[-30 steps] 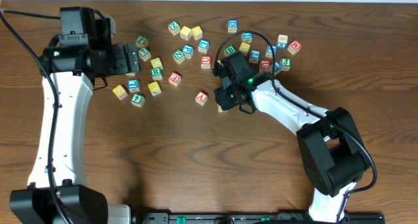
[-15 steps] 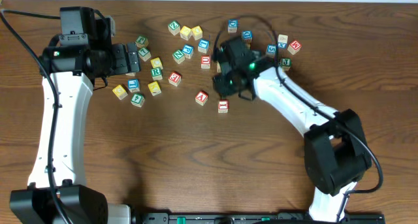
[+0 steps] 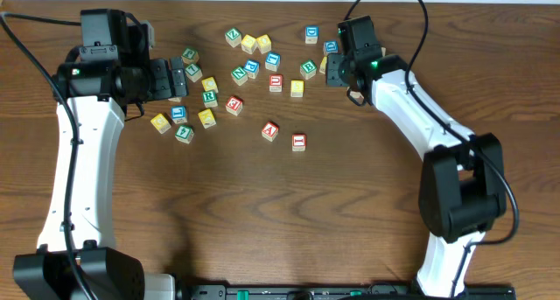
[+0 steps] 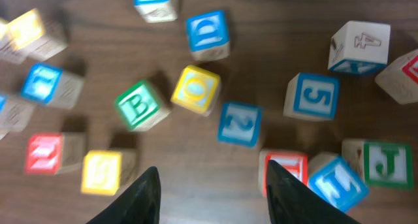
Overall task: Spell out AI2
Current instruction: 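Open the right gripper and lift it toward the pile's right side, then lower the right gripper onto the blue 2 block and grasp it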
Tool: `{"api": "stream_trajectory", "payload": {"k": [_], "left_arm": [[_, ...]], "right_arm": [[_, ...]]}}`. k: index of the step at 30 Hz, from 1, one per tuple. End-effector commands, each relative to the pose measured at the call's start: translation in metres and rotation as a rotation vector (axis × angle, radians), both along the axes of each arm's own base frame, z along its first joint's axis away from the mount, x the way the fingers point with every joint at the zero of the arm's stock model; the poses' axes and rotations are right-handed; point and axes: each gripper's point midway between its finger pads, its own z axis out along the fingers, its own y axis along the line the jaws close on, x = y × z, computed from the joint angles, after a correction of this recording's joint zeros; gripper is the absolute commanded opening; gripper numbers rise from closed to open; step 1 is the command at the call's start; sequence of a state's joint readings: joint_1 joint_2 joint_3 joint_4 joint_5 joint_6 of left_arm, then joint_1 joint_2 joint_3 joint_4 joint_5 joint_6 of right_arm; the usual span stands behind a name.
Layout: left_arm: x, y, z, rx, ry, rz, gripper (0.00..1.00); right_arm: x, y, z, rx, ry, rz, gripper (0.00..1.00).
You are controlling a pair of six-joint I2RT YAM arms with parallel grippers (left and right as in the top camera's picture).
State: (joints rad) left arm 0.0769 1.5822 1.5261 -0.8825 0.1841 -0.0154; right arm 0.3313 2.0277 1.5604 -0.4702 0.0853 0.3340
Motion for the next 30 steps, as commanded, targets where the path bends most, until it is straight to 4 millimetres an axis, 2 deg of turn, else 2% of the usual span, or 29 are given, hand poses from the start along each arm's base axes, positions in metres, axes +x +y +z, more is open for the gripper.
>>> {"api": "stream_trajectory", "payload": {"k": [1, 9, 19, 30], "left_arm": [[-0.001, 0.000, -0.001, 0.001, 0.004, 0.003, 1.00], [-0.001, 0.001, -0.001, 0.001, 0.004, 0.003, 1.00], [-0.001, 0.001, -0.001, 0.001, 0.004, 0.003, 1.00], [-0.001, 0.001, -0.001, 0.001, 0.004, 0.003, 1.00]], "right_arm": [[0.016, -0.012, -0.016, 0.016, -0.013, -0.076, 0.43], [0.030, -0.020, -0.035, 0.014, -0.032, -0.122, 0.40], [0.043, -0.015, -0.061, 0.033, -0.051, -0.123, 0.41], [0.044, -0.015, -0.075, 0.028, -0.038, -0.123, 0.38]]}}
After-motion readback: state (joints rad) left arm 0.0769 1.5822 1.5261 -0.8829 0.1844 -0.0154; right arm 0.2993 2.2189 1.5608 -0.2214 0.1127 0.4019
